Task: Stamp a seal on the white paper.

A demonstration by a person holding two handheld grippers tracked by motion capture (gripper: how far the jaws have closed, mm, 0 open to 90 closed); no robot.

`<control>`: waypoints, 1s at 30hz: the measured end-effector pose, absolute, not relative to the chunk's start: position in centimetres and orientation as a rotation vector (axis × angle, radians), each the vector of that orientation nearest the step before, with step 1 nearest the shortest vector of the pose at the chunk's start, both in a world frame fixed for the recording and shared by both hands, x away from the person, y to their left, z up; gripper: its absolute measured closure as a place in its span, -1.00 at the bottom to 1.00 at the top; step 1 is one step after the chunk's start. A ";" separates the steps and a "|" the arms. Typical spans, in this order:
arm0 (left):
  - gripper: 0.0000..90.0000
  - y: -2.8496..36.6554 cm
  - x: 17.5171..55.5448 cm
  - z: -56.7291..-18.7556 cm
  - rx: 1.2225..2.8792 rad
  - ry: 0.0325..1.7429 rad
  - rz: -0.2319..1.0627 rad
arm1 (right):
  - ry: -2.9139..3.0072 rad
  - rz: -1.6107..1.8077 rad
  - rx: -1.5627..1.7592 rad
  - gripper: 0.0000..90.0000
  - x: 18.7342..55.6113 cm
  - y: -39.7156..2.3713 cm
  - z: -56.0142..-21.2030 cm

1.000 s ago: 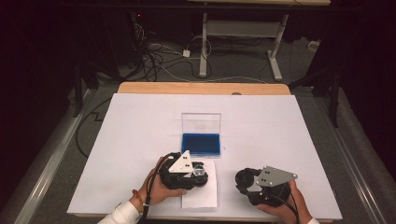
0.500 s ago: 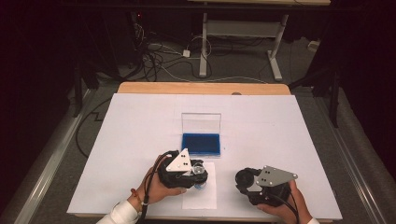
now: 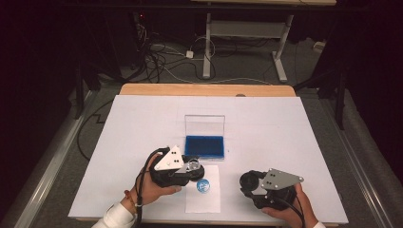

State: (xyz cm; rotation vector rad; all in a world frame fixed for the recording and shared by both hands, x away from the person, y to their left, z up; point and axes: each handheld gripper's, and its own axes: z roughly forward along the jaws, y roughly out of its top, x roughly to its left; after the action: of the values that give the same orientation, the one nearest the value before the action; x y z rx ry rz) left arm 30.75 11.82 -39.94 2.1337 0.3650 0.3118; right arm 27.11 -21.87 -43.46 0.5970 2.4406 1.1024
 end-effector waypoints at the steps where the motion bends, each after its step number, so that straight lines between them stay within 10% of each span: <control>1: 0.21 12.0 30.8 -39.8 2.129 0.369 0.316 | 2.440 1.103 0.600 -0.14 27.2 -21.9 -43.5; 30: 0.21 15.6 30.6 -38.5 2.067 0.434 0.380 | 2.448 1.100 0.598 -0.14 27.5 -21.7 -43.6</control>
State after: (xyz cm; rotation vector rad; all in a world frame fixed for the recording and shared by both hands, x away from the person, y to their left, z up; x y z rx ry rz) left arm 30.57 15.56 -38.51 2.0668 0.4341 0.3801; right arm 27.50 -21.67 -43.57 0.5982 2.4479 1.0999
